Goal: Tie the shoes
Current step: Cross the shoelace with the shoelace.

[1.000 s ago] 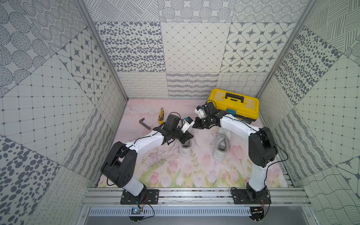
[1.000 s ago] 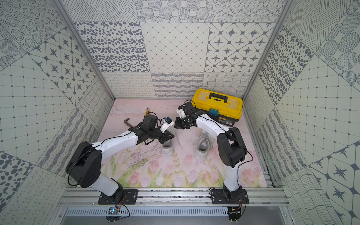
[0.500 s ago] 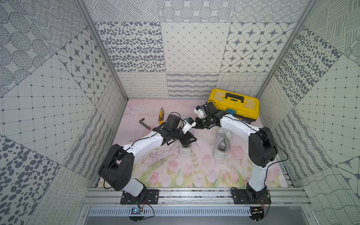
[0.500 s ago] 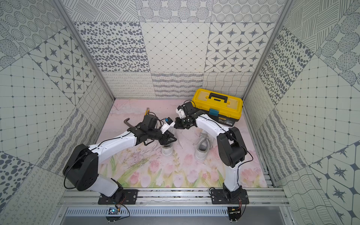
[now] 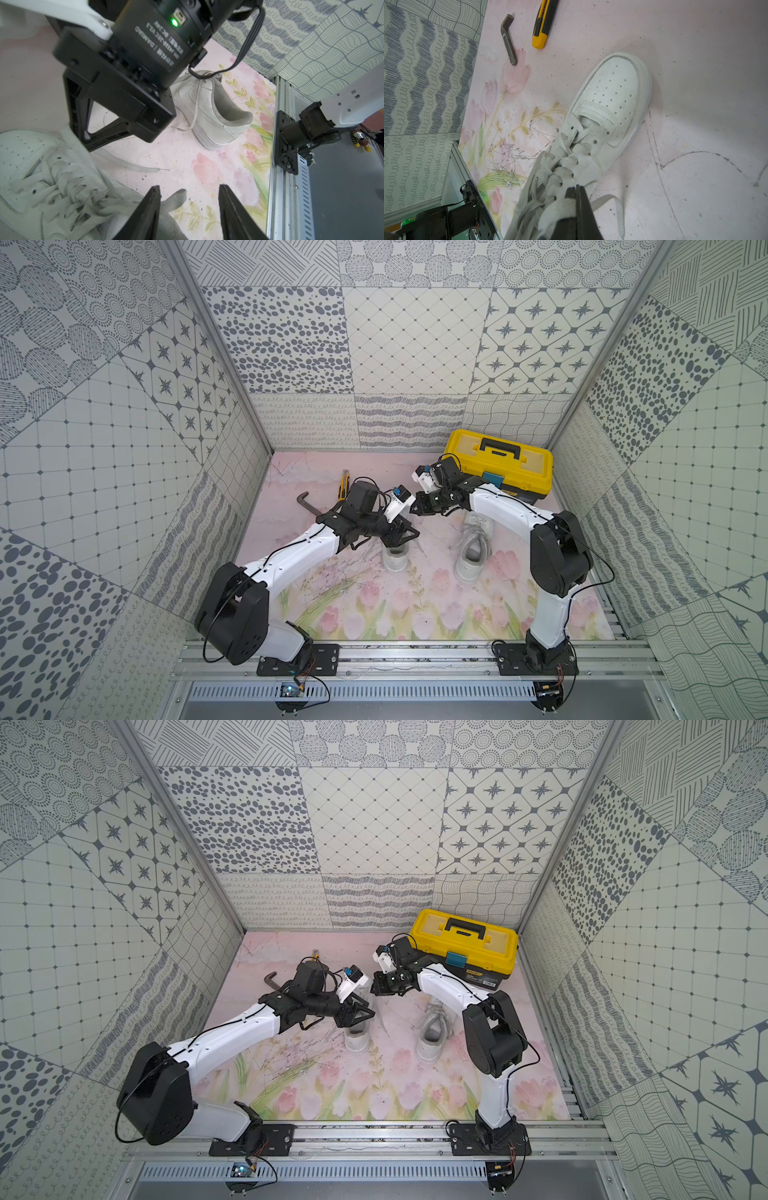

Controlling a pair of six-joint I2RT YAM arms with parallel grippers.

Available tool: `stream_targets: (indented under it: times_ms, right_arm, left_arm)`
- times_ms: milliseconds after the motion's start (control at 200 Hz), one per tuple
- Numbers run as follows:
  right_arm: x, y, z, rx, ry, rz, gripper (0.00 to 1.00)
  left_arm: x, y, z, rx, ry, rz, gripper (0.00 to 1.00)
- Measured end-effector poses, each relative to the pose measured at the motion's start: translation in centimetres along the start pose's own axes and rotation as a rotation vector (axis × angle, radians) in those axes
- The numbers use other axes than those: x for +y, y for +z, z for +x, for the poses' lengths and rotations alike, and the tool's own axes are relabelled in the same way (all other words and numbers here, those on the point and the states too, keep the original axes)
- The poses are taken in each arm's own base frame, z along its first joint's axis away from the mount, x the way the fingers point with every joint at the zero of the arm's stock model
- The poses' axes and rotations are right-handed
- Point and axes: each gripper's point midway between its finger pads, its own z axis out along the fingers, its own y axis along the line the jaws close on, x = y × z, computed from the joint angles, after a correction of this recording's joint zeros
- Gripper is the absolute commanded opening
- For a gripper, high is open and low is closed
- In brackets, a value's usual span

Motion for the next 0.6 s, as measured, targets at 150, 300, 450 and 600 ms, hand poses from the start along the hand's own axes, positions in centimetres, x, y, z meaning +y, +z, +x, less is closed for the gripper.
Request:
stream_targets:
  times_ms: [150, 300, 450, 600]
  right_arm:
    - [0.1, 0.1, 0.1, 0.001, -0.014, -0.001, 0.00]
    - [0.1, 0.1, 0.1, 0.001, -0.022, -0.001, 0.00]
    - [0.1, 0.1, 0.1, 0.001, -0.025, 0.002, 0.00]
    - [0.0, 0.1, 0.1, 0.001, -0.028, 0.003, 0.00]
  left_arm:
    - [0.0, -0.6, -0.4, -0.016, -0.014, 0.000, 0.52]
    - [-0.1, -0.7, -0.3, -0.017, -0.024, 0.006, 0.52]
    - [0.2, -0.8, 0.7, -0.002, -0.038, -0.022, 0.55]
    - [0.3, -1.3, 1.9, 0.005, -0.039, -0.062, 0.58]
